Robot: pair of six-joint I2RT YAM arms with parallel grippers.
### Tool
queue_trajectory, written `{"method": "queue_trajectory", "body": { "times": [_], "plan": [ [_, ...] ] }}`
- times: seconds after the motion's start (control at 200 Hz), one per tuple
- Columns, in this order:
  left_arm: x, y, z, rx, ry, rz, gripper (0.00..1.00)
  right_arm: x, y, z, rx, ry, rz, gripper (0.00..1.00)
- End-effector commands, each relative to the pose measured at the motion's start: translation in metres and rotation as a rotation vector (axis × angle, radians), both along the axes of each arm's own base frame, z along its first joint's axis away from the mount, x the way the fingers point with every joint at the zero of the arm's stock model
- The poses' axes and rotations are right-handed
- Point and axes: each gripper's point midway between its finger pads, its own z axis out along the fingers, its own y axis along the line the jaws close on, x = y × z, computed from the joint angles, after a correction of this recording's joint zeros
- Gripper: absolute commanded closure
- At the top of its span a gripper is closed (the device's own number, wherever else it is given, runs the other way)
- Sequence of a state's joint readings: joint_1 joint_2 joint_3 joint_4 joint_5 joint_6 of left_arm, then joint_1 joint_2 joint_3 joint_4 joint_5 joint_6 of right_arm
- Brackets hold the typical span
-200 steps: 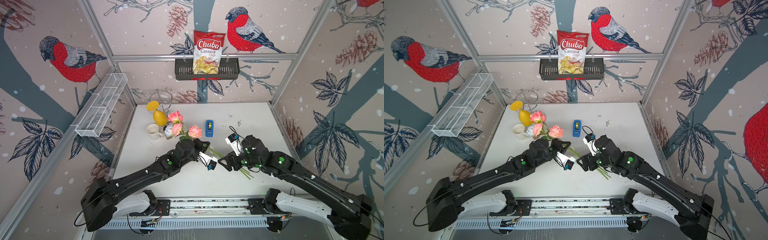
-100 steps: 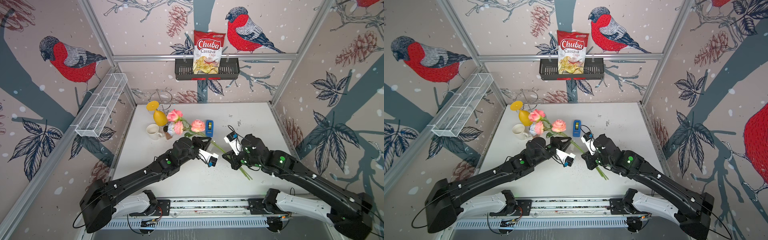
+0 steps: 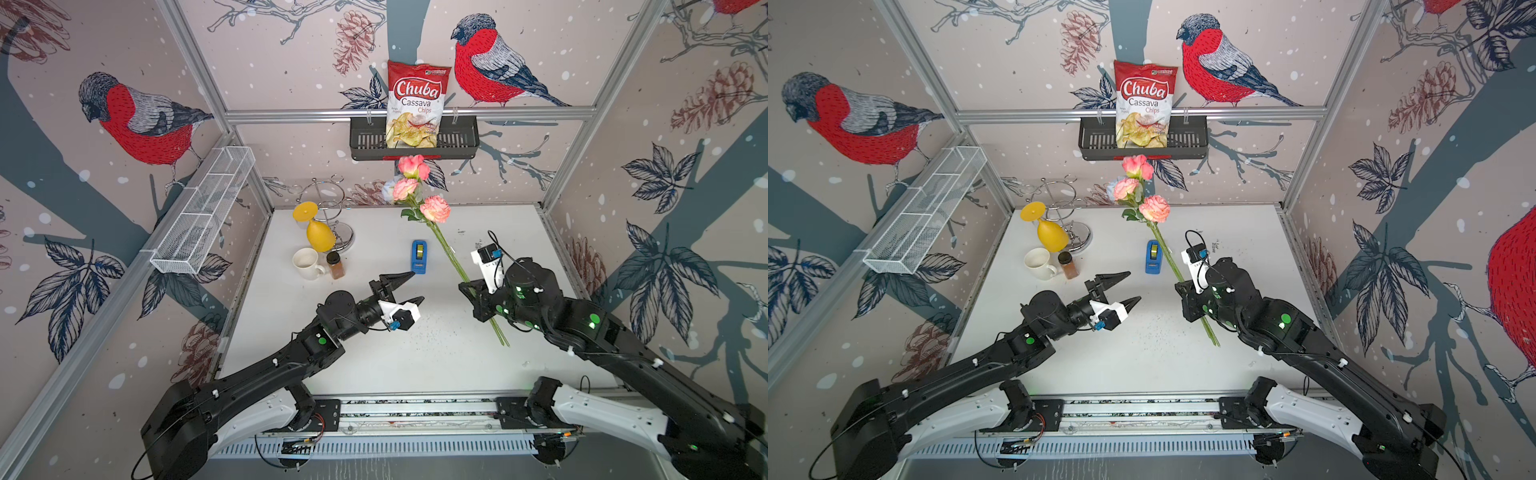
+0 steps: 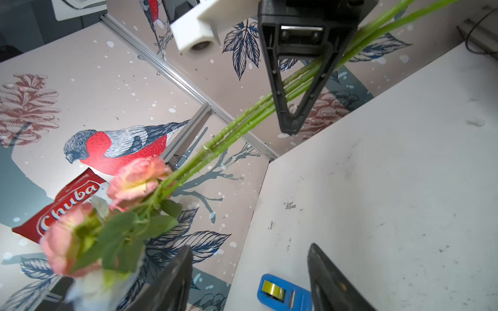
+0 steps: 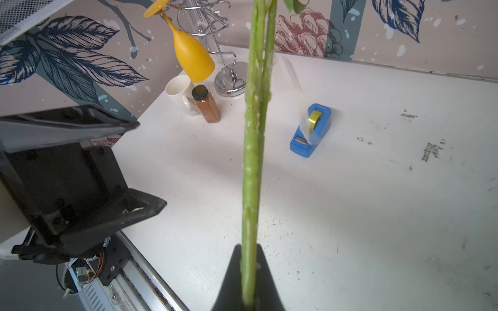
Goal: Wrap bouquets with tape
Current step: Wrap the tape around the bouquet.
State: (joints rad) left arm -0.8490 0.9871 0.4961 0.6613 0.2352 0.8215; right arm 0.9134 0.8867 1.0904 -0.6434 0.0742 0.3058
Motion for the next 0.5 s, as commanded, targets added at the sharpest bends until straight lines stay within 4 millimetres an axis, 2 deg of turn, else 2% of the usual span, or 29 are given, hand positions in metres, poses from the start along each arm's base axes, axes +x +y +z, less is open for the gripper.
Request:
{"method": "queue_trajectory", "body": {
  "times": [0.0,0.22,0.395,0.495],
  "plan": [
    [-0.006,0.001,0.026,-0.207,0.057,-0.055,0.32,-0.005,0.005,0.024,0.052,-0.055,0.051,1.00],
    [0.006,-0.011,0.024,-0.265,0.089,-0.079,0.31,-0.019,0.009,0.042,0.106,-0.072,0.128,1.00],
    [0.016,-0.015,0.032,-0.297,0.115,-0.136,0.31,-0.026,0.010,0.042,0.108,-0.067,0.154,1.00],
    [0.017,-0.026,0.028,-0.248,0.132,-0.168,0.31,-0.029,0.011,0.044,0.116,-0.068,0.165,1.00]
  ]
}}
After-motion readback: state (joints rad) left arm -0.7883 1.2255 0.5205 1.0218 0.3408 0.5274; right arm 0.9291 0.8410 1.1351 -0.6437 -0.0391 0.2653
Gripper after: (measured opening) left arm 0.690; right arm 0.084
